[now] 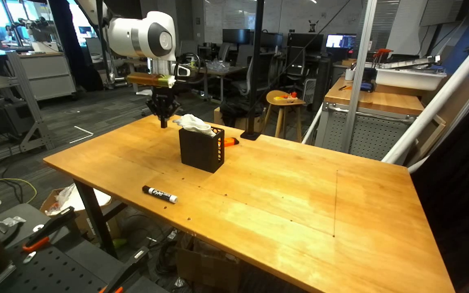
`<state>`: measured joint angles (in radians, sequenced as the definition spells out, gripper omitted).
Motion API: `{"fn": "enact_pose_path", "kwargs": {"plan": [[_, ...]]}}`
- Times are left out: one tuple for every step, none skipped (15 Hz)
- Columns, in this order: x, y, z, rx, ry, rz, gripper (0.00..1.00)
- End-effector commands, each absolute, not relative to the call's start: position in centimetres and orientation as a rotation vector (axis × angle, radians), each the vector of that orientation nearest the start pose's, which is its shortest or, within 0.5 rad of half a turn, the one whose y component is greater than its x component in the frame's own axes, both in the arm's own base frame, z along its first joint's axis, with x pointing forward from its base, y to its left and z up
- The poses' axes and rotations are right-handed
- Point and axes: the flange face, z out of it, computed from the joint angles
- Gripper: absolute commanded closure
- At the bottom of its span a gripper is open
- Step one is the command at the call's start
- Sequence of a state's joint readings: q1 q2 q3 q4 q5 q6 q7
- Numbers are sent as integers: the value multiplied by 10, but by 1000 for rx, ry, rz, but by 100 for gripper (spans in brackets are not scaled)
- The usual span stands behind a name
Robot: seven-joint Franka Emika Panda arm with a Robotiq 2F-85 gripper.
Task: Pick the cloth and shove it in the box
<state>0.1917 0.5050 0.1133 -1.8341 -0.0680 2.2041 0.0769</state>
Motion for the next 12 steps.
{"fn": "enact_pose_path", "kwargs": {"plan": [[617,181,248,-3134,-469,173,100],[618,181,252,-3140,-478,160,100],[619,181,261,-3148,-499,122,100],[620,181,268,-3158,-520,87,100],[620,181,278,-3173,-555,39,100],[621,181,287,-3184,-594,-6,100],[621,180,294,-3193,-637,-42,100],[621,178,302,-3207,-678,-74,100],[621,176,306,-3215,-706,-89,100],[621,173,308,-3216,-718,-100,100],[621,172,310,-3220,-725,-109,100],[621,170,310,-3215,-728,-109,100]]}}
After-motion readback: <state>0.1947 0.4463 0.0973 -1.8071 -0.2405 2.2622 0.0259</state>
